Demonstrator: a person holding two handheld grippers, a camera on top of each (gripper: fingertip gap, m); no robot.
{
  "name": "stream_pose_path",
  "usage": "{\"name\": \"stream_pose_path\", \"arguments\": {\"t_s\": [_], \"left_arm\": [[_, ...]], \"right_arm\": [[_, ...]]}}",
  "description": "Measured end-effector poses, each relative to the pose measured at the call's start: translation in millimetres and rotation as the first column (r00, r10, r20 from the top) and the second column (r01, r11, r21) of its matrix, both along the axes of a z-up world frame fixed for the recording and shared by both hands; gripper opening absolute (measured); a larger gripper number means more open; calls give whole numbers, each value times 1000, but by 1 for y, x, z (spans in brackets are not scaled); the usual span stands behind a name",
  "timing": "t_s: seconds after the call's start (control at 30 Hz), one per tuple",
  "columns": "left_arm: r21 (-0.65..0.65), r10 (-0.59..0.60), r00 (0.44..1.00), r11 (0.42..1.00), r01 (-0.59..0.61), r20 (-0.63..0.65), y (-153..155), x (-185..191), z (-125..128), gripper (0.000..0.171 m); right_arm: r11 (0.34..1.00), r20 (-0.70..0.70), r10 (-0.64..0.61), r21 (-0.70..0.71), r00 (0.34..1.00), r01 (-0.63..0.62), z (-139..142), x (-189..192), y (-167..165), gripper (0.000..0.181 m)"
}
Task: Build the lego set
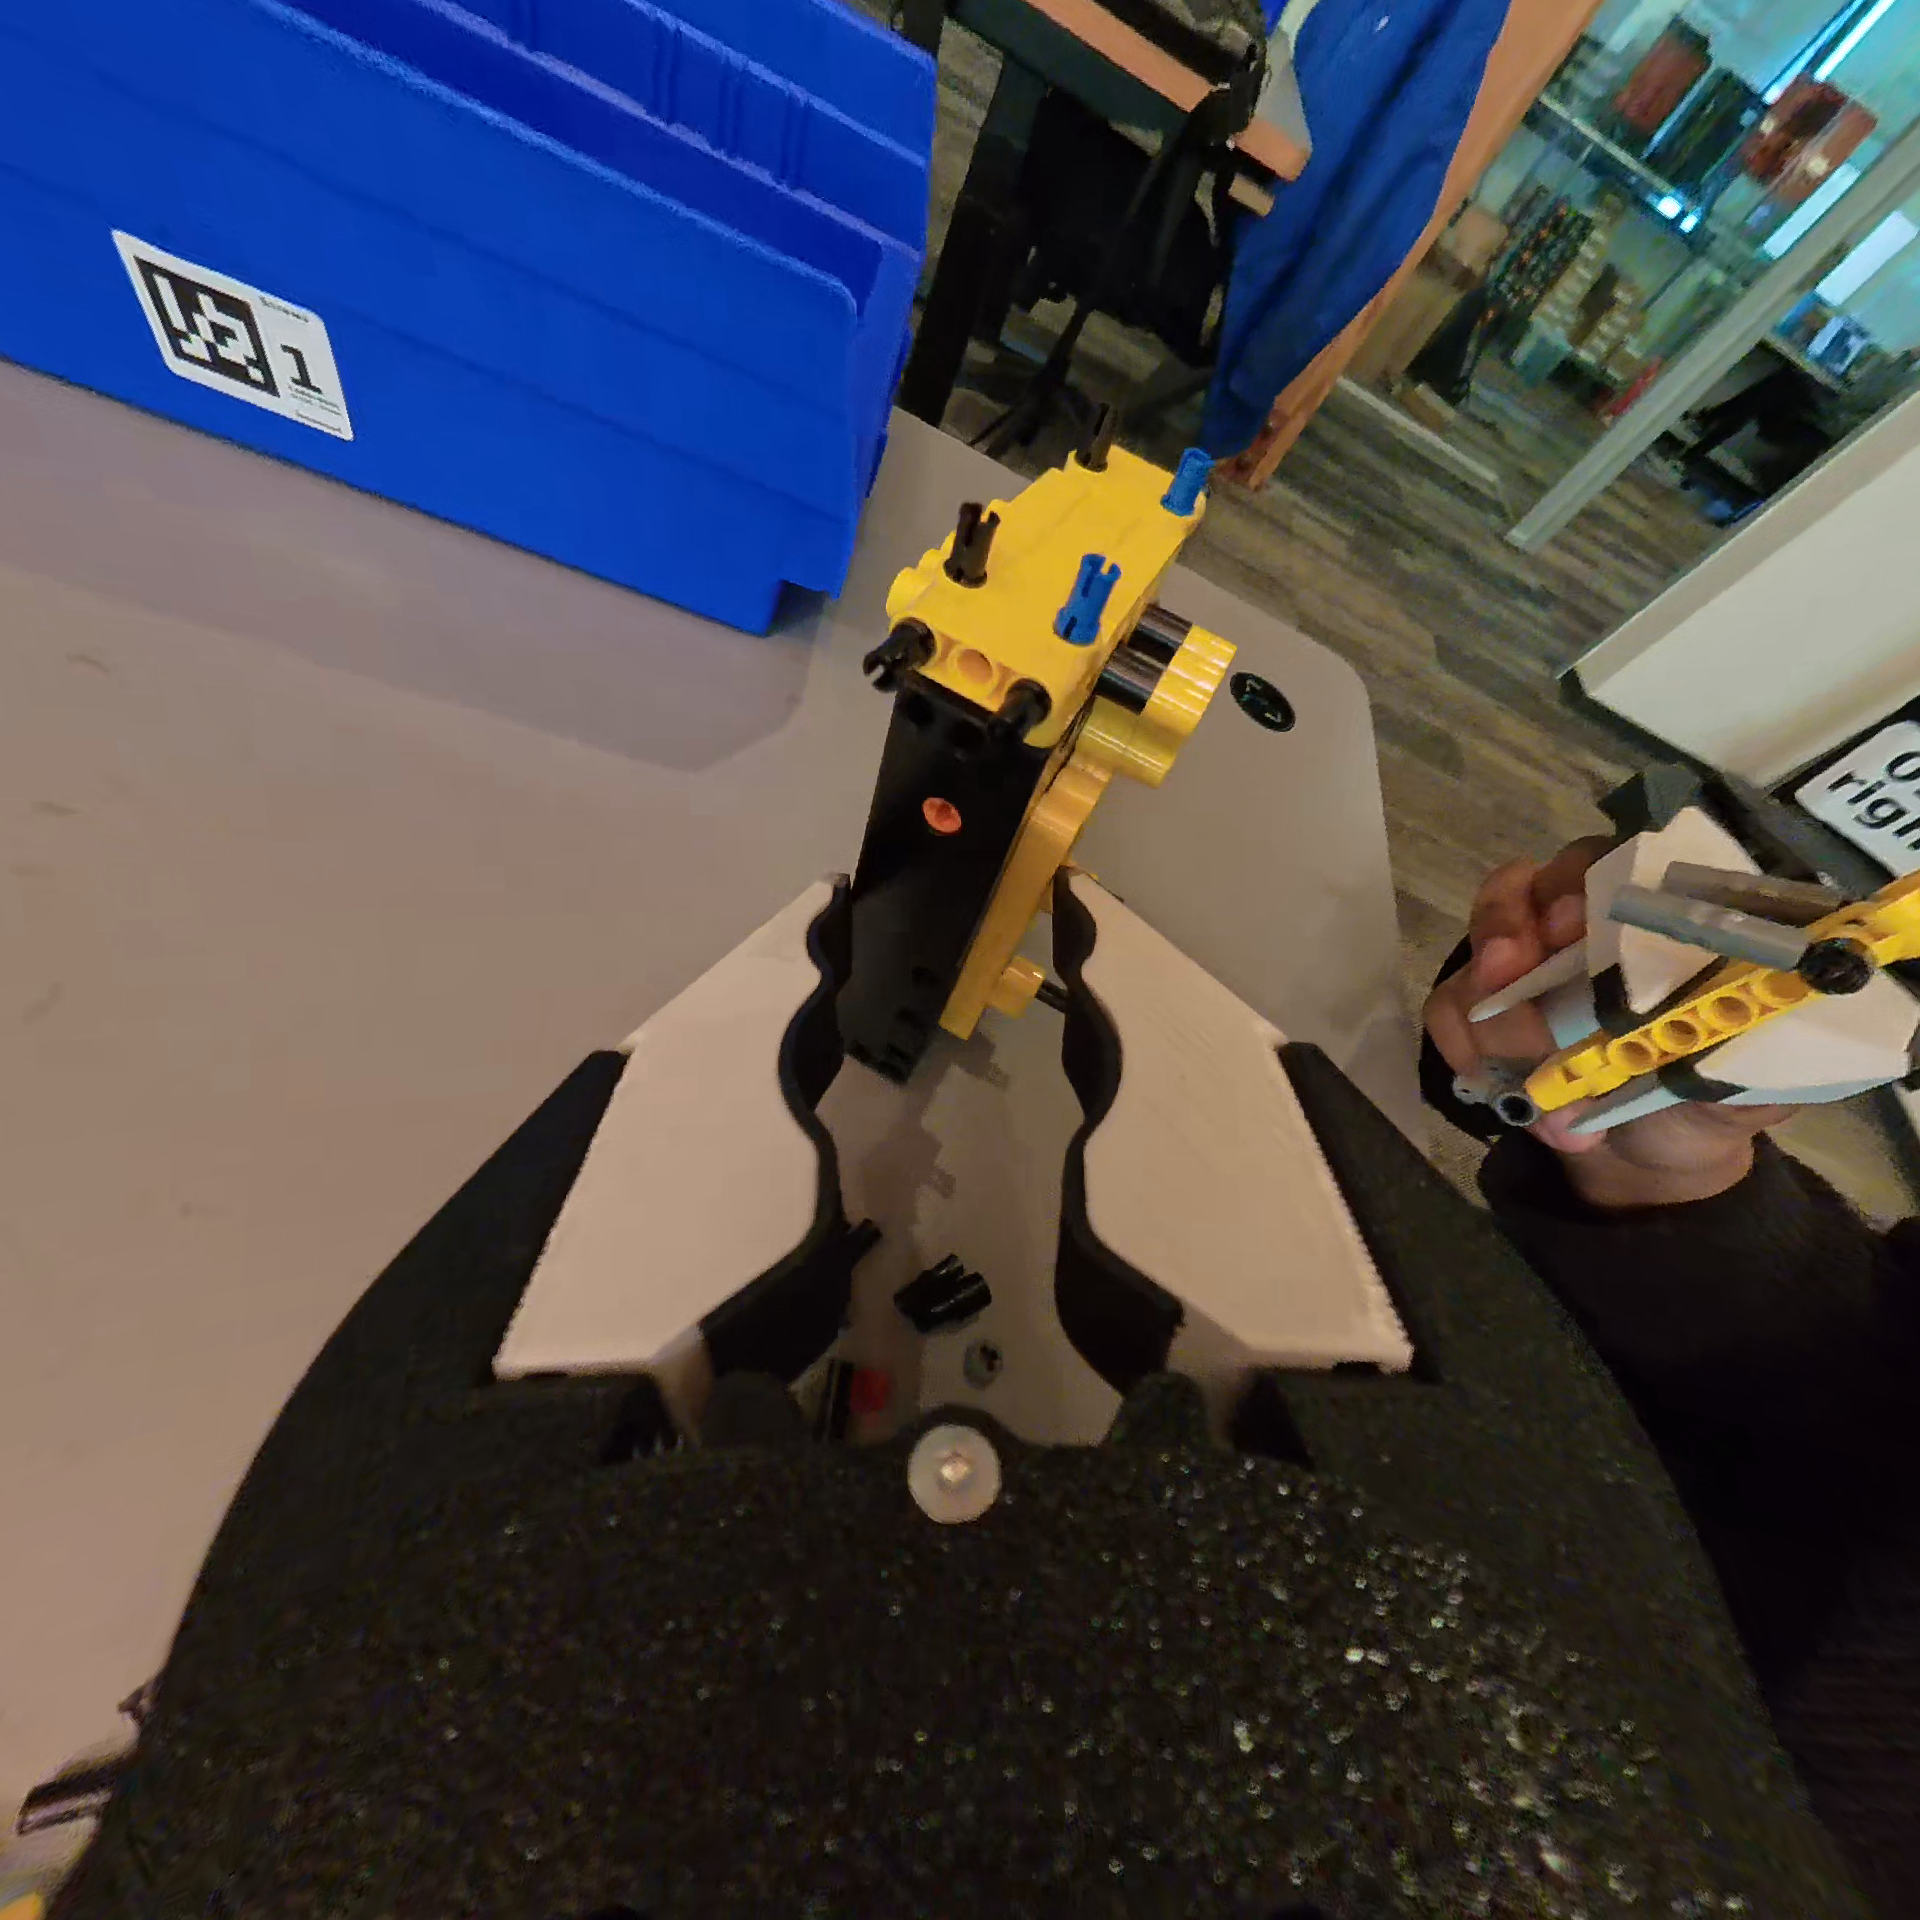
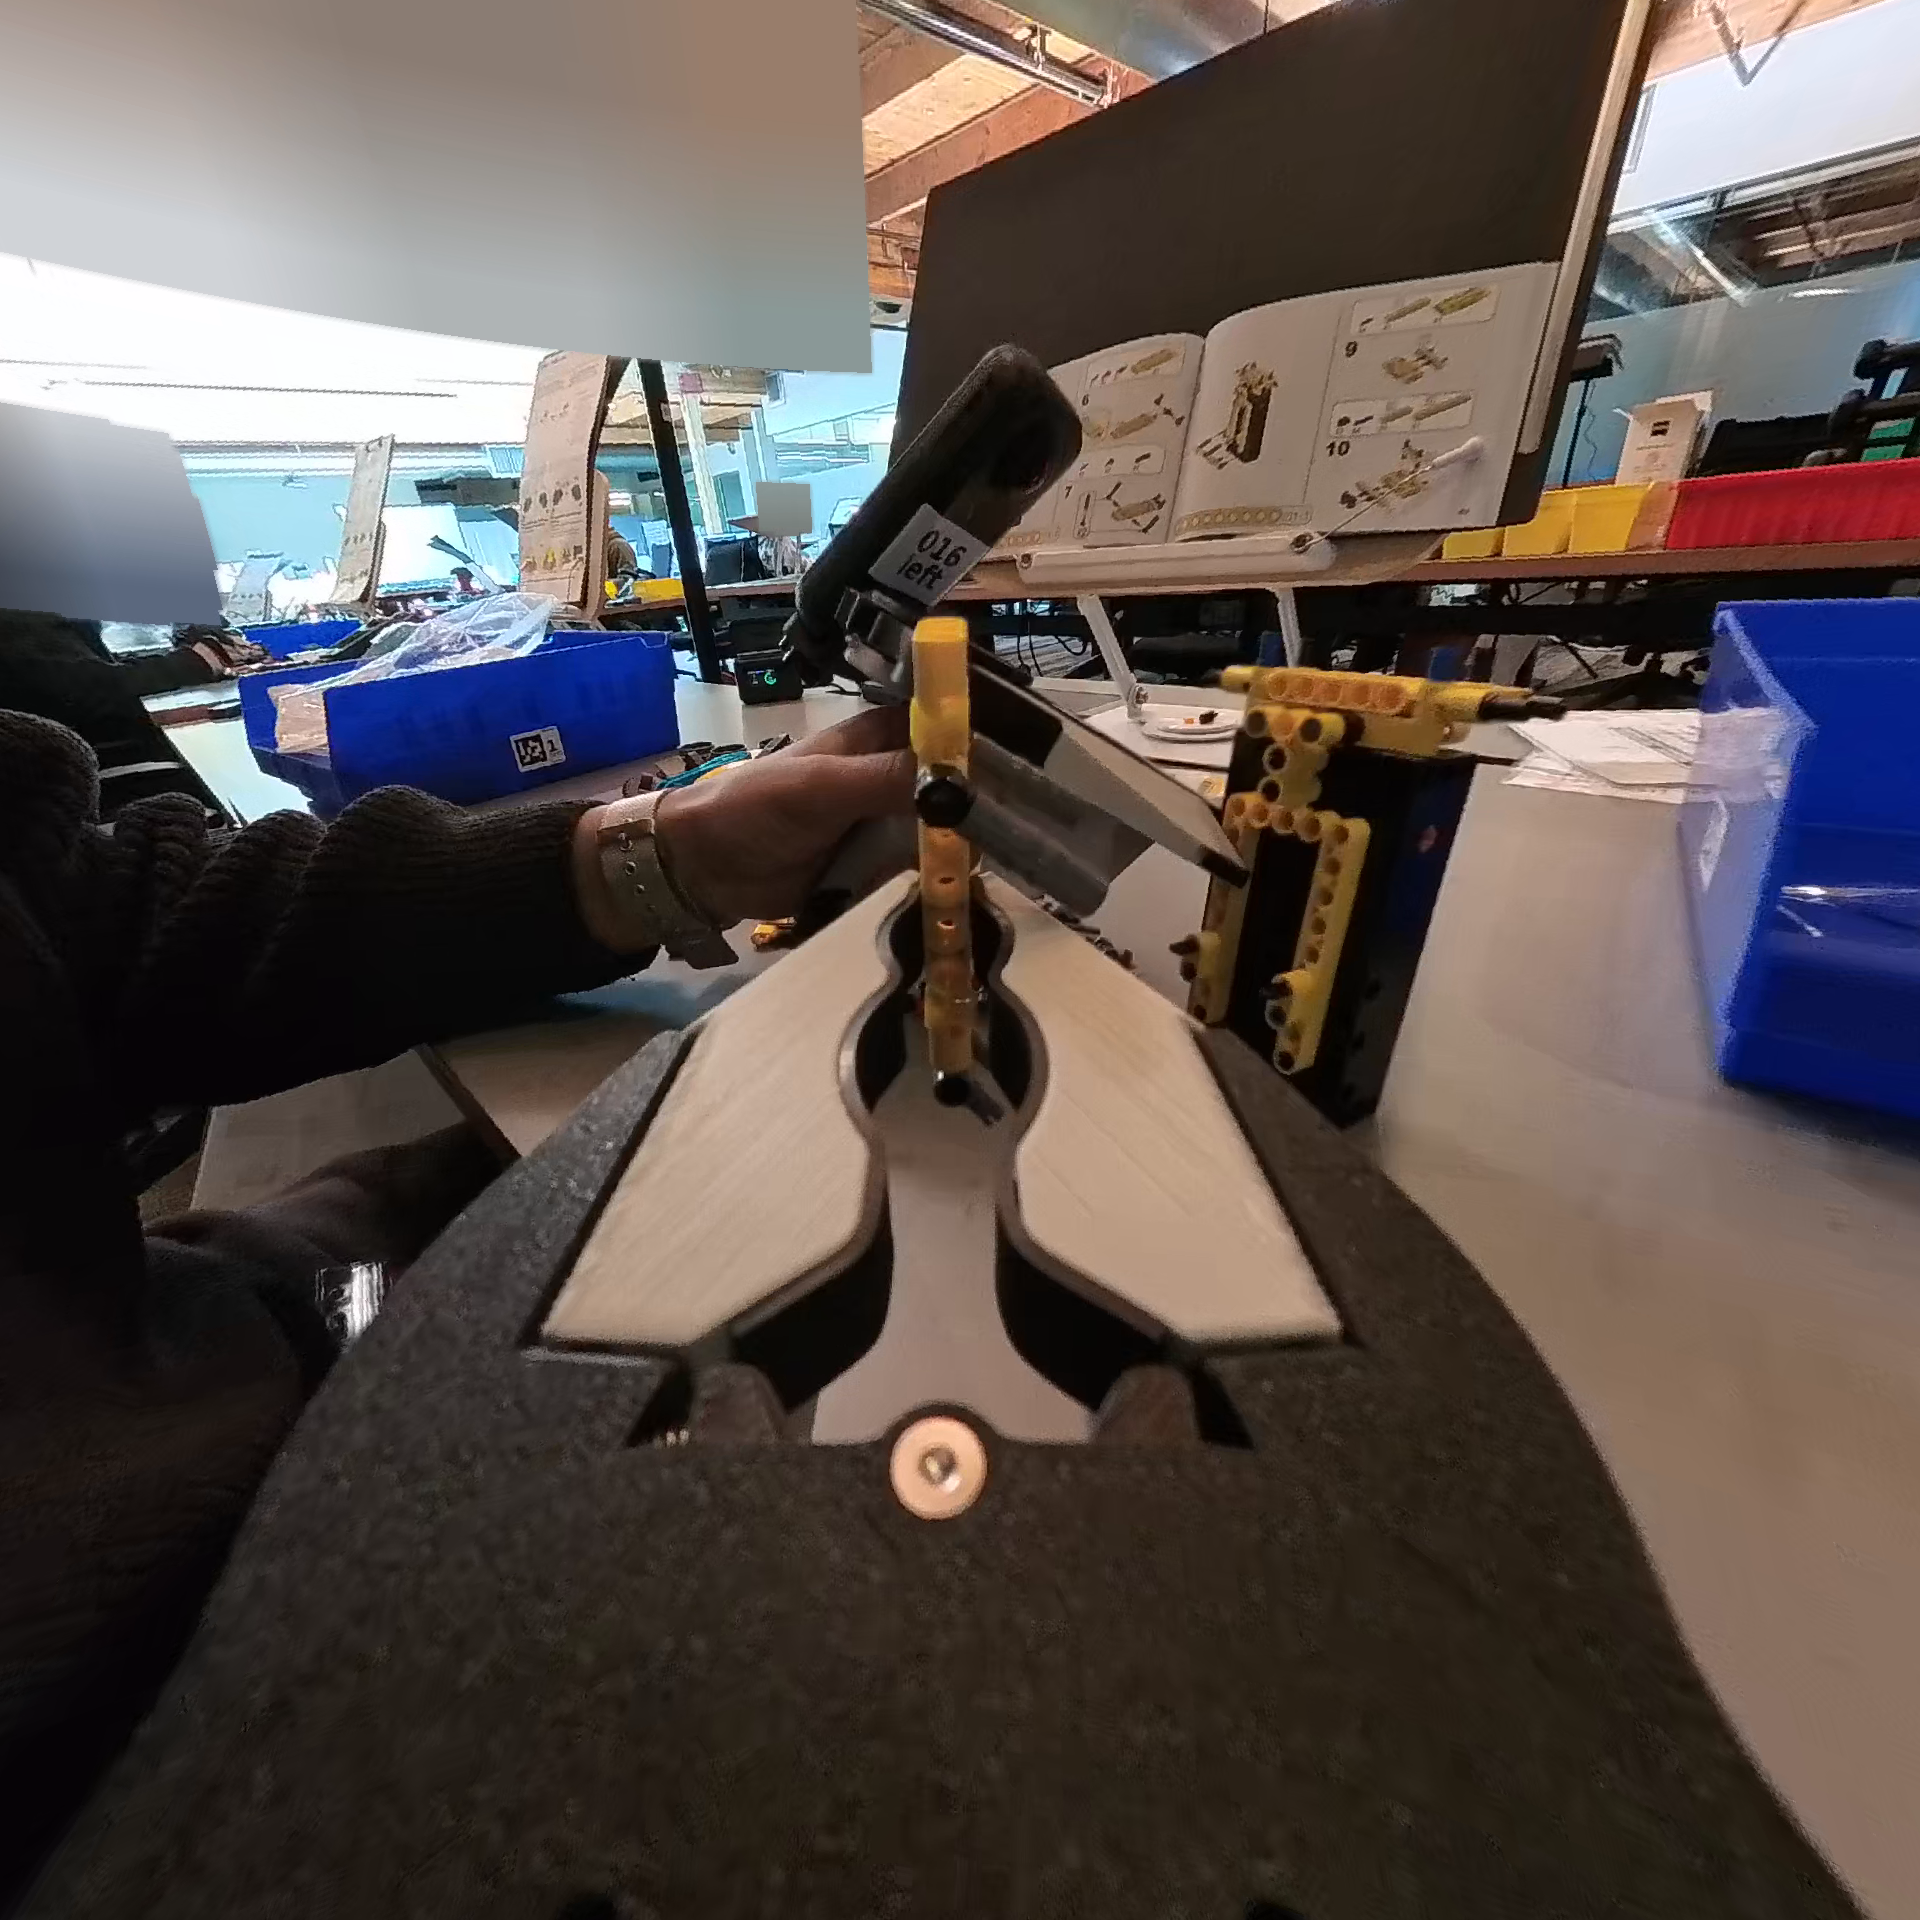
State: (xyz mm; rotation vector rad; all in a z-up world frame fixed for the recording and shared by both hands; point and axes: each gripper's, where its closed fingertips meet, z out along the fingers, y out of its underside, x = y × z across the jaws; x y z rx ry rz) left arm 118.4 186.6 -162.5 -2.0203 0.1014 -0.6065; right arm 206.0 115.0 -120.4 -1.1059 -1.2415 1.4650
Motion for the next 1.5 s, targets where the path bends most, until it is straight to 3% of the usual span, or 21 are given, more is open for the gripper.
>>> {"name": "stream_pose_path", "arguments": {"t_s": [0.73, 1.5], "left_arm": [[-26, 27, 997, 999, -25, 78, -11, -6, 0, 38], [-22, 24, 997, 999, -23, 69, -11, -5, 0, 38]], "right_arm": [[995, 17, 41, -92, 999, -40, -10, -4, 2, 7], [999, 50, 14, -49, 999, -12, -16, -8, 1, 7]]}}
